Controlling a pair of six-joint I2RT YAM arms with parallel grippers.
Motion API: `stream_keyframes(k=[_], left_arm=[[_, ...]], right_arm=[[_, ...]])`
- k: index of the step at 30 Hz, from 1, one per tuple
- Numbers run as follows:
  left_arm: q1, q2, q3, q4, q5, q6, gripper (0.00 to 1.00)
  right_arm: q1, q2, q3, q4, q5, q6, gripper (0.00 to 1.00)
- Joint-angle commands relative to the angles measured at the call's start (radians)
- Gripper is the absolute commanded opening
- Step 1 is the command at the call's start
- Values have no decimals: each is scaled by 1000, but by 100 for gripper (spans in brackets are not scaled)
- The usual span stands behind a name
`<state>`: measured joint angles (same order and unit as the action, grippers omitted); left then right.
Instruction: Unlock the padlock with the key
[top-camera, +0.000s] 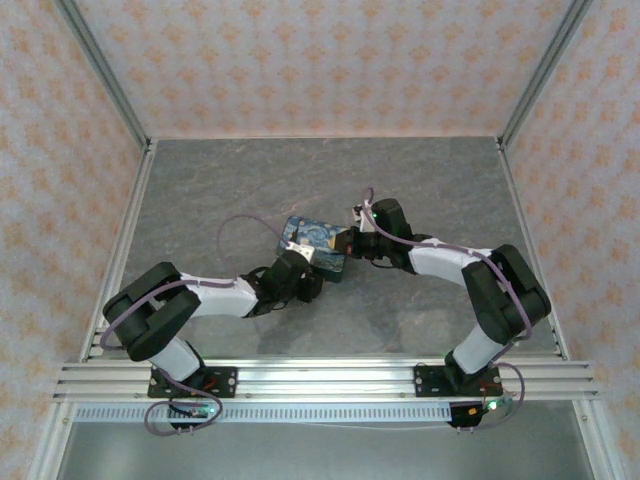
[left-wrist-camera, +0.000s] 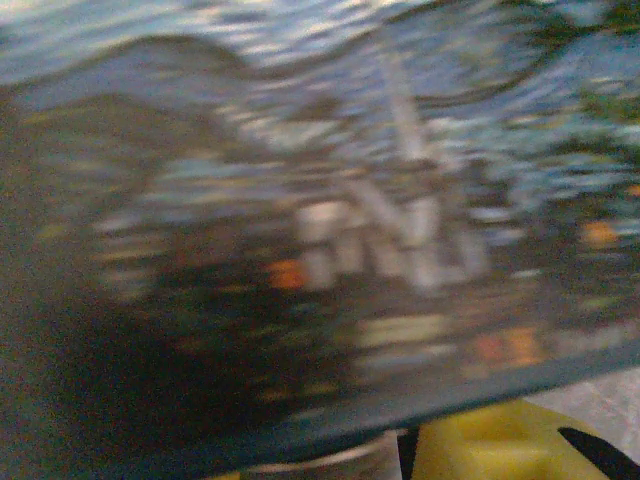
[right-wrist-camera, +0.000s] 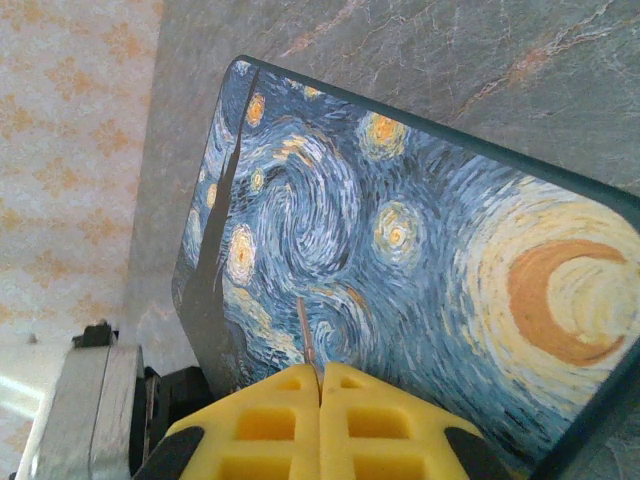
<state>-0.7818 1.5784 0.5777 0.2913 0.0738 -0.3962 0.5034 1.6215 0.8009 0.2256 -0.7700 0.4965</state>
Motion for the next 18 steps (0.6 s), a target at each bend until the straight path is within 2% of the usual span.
stream_keyframes(k=[1,11,18], left_arm=[[-14,5,28,31,5,-15,44],[-15,21,48,18,-11,-26,43],[-16,39,67,5,-24,-36,35]], right_arm=[[6,16,-16,-78,42,-23,0],[6,10,-19,-74,40,-21,0],[6,7,-23,-72,41,-19,0]])
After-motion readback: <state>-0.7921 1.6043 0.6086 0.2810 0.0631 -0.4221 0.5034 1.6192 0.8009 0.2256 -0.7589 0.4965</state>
